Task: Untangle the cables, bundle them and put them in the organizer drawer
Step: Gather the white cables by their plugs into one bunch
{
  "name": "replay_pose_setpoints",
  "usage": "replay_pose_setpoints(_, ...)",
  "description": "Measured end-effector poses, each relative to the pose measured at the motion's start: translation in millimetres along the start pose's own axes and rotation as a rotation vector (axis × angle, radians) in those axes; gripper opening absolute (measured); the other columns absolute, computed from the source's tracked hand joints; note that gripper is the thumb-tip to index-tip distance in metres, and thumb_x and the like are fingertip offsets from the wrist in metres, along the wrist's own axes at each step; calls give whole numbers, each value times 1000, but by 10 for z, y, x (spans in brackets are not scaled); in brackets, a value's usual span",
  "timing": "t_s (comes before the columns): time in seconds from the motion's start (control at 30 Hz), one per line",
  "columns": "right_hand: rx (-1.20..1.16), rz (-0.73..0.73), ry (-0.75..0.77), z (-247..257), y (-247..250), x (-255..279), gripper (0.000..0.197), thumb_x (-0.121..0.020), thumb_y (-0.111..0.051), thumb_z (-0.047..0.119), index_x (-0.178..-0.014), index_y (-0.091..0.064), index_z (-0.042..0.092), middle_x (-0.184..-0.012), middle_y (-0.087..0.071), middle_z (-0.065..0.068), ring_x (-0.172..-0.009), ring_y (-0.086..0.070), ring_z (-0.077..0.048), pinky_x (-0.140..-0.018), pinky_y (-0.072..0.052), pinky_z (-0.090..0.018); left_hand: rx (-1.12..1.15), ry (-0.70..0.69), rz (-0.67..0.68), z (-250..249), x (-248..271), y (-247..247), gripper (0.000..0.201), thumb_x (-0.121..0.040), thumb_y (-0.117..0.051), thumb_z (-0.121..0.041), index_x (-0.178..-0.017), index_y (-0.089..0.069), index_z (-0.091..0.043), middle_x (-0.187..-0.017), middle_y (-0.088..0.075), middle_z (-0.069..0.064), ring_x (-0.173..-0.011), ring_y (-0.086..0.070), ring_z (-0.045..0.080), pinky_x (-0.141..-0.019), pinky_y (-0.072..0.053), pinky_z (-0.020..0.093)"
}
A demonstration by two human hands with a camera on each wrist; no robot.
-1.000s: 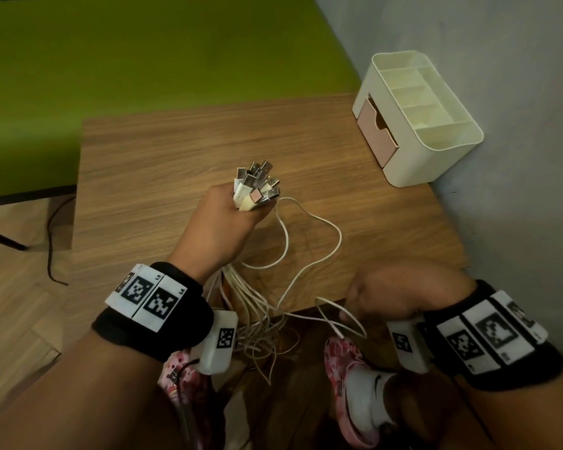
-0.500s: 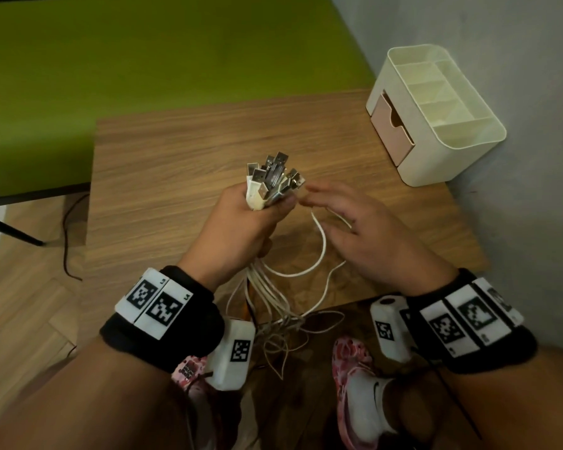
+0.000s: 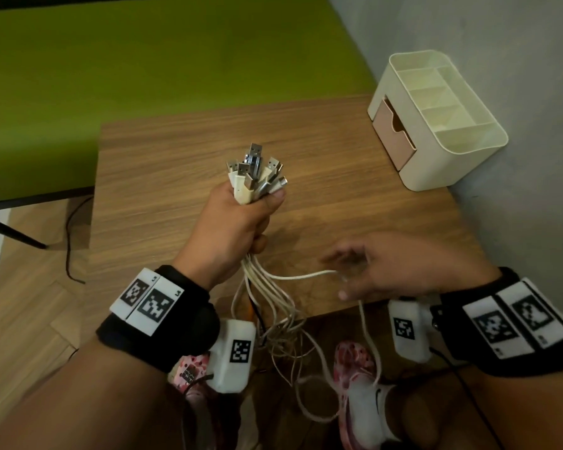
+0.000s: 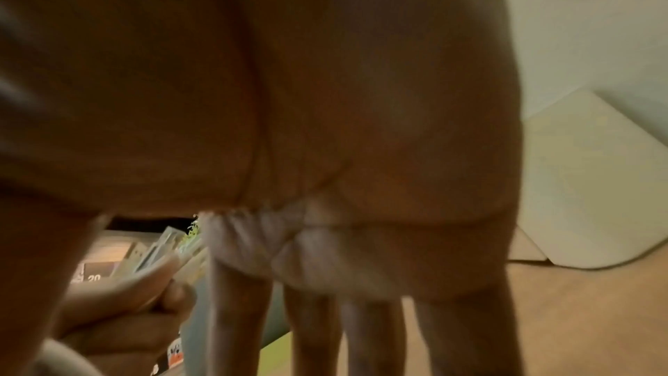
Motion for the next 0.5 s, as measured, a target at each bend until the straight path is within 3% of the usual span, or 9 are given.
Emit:
replay_pose_setpoints(0.07, -69, -98, 57, 35, 136, 69, 73, -73, -83, 36, -132, -44, 57, -121, -54, 25, -99, -58, -1, -79, -51, -22, -20, 10, 2, 28, 4, -21, 26, -91, -63, -4, -77, -48, -19, -59, -32, -3, -44, -26, 6, -40, -25, 20)
replay_pose_setpoints(0.1, -156, -178, 142, 114, 206, 102, 77, -67, -84, 41, -129, -44, 61, -124, -52, 25, -101, -57, -1, -81, -52, -25, -29, 12, 10, 47, 6, -38, 27, -90, -65, -4, -75, -50, -20, -59, -33, -2, -44, -27, 7, -40, -26, 20)
replay_pose_setpoints(0.17, -361, -400, 397, 297, 372, 162, 66, -63, -82, 52, -122, -53, 59, -127, -57, 21, -107, -60, -5, -87, -56, -35, -42, 12, 38, 80, 21, -87, 29, -88, -68, -5, -70, -56, -25, -58, -34, -3, -45, -28, 7, -41, -27, 20)
replay_pose_setpoints(0.23, -475, -594, 584, 403, 466, 214, 44, -70, -80, 45, -111, -64, 46, -116, -63, 14, -102, -65, -9, -82, -58, -34, -51, 12, 78, 118, 49, -168, 28, -87, -69, -6, -69, -61, -26, -55, -35, -6, -44, -28, 7, -42, -27, 20)
replay_pose_setpoints(0.33, -444, -750, 641, 470, 467, 216, 21, -80, -79, 22, -98, -69, 28, -97, -66, 9, -90, -65, -11, -76, -56, -32, -56, 11, 152, 168, 100, -310, 21, -86, -71, -9, -76, -64, -26, -54, -37, -8, -45, -28, 8, -43, -27, 21)
replay_pose_setpoints(0.5, -485, -812, 611, 428, 464, 155, 15, -80, -79, 15, -90, -70, 21, -91, -68, 5, -87, -66, -14, -74, -58, -39, -38, 63, 234, 238, 151, -413, 16, -82, -68, -18, -73, -64, -30, -56, -36, -3, -45, -30, 11, -44, -25, 23)
Point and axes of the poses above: each hand's wrist, its own x-axis away from the middle knuckle, its own y-axis out of the back of the hand, z = x × y, the point moved 8 cm from there along -x, towards the middle knuckle
